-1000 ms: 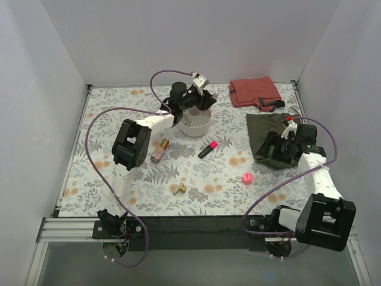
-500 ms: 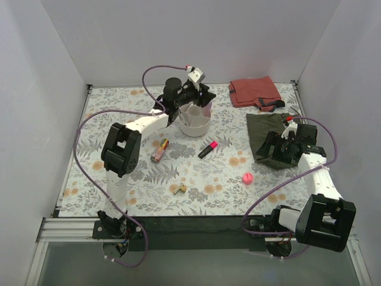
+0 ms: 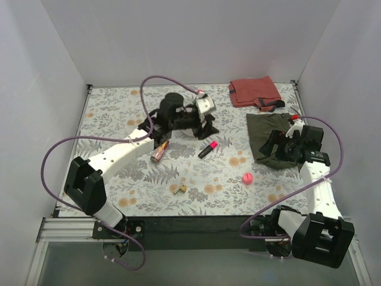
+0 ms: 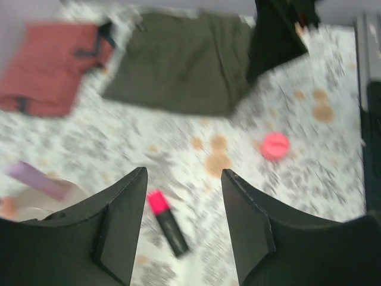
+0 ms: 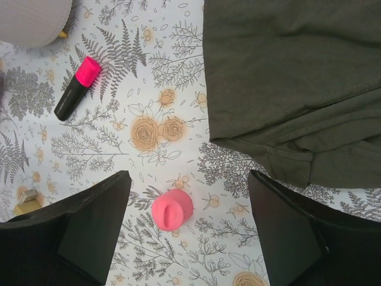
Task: Sort the stationery into containers
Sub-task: Pick up the pen from the center of the board.
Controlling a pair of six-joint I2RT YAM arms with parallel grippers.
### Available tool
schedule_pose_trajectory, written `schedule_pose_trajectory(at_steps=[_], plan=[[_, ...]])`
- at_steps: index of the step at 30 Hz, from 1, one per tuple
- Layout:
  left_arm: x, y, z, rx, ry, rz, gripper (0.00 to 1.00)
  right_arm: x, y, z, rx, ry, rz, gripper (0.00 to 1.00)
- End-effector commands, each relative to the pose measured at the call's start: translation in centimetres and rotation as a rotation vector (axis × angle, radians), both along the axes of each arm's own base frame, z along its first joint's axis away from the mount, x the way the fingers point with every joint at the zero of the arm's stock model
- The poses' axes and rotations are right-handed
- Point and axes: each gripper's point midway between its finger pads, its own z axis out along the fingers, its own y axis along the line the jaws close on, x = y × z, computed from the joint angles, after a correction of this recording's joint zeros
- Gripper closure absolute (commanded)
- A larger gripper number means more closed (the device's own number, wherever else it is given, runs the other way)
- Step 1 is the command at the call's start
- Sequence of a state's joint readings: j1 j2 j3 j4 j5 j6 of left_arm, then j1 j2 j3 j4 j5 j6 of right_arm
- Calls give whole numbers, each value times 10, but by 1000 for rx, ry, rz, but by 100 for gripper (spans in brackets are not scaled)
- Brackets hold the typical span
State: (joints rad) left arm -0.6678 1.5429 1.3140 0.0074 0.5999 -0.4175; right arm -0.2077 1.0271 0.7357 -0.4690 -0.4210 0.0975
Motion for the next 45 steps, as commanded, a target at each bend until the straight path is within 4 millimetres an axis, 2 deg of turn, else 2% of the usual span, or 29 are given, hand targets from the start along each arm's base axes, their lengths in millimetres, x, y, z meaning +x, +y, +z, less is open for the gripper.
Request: schedule_pose_trajectory(at_steps=[1, 3, 4, 7, 11, 21, 25, 31, 36, 40, 42, 43, 44, 45], plan=[[-37, 15, -130, 400, 240, 25, 47, -2, -4, 4, -16, -39, -9, 11], [-33, 16, -146, 437, 282, 63, 34, -4, -4, 5, -15, -41, -9, 11], [-30, 18, -154, 457, 278, 74, 34, -4, -4, 5, -15, -44, -9, 11], [-16, 21, -161, 483, 237, 126, 34, -6, -3, 5, -14, -44, -8, 11], [2, 17, -187, 554, 263, 169, 33, -9, -2, 1, -8, -37, -7, 11], [23, -2, -215, 577, 302, 187, 36, -10, -1, -4, -4, -23, -4, 11], [38, -12, -222, 579, 299, 201, 38, -11, -1, -8, -2, -10, -5, 11], [46, -18, -229, 584, 298, 209, 41, -11, -1, -11, 3, -1, -3, 11], [54, -20, -244, 603, 304, 229, 42, -11, -1, -13, 2, 2, -4, 11], [58, -22, -256, 621, 299, 234, 46, -11, -1, -13, 0, 4, -4, 11], [57, -23, -262, 629, 301, 228, 53, -11, -2, -13, 1, 6, -8, 11], [57, -24, -262, 630, 299, 224, 58, -11, -2, -14, 1, 8, -8, 11], [56, -24, -263, 633, 298, 219, 71, -11, -2, -14, 1, 9, -8, 11], [54, -24, -264, 633, 302, 207, 73, -11, -2, -14, 2, 11, -8, 11]])
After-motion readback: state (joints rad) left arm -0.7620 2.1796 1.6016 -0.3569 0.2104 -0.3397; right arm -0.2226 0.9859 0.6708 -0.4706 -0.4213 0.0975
